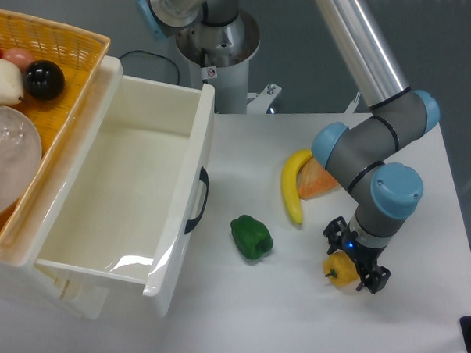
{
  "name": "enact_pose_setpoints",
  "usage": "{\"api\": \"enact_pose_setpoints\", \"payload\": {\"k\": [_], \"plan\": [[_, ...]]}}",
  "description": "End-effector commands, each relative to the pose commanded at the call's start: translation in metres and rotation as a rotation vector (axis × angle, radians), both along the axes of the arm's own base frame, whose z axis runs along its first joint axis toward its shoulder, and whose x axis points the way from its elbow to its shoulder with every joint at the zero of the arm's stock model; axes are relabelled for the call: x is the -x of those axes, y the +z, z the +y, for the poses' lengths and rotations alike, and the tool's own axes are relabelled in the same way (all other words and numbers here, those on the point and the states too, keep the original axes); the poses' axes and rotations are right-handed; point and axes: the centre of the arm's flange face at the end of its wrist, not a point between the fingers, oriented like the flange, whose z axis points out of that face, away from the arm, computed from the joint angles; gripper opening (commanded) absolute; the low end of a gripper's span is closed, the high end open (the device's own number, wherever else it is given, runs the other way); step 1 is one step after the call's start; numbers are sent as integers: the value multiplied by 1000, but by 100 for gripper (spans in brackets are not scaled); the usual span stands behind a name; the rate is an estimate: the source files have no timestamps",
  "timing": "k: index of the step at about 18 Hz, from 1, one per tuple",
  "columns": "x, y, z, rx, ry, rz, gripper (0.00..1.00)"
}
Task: Pick up the yellow pepper
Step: 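Lift the gripped yellow pepper up off the table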
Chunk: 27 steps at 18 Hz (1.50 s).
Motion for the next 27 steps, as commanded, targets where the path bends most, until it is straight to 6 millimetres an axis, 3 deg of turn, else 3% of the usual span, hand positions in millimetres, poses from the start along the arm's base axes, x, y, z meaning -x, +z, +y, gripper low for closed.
{"api": "enact_pose_setpoints", "payload": {"k": [3, 8, 11, 17, 21, 27], "plan": [[0, 0, -1, 1, 8, -2, 88], [-3, -1, -3, 3, 14, -9, 52], [-6, -1, -4, 5, 27, -15, 40], [-8, 30, -8, -10, 232, -10, 40], [-18, 56, -29, 6, 254, -36, 40], [1, 107, -41, 69, 267, -29, 40]]}}
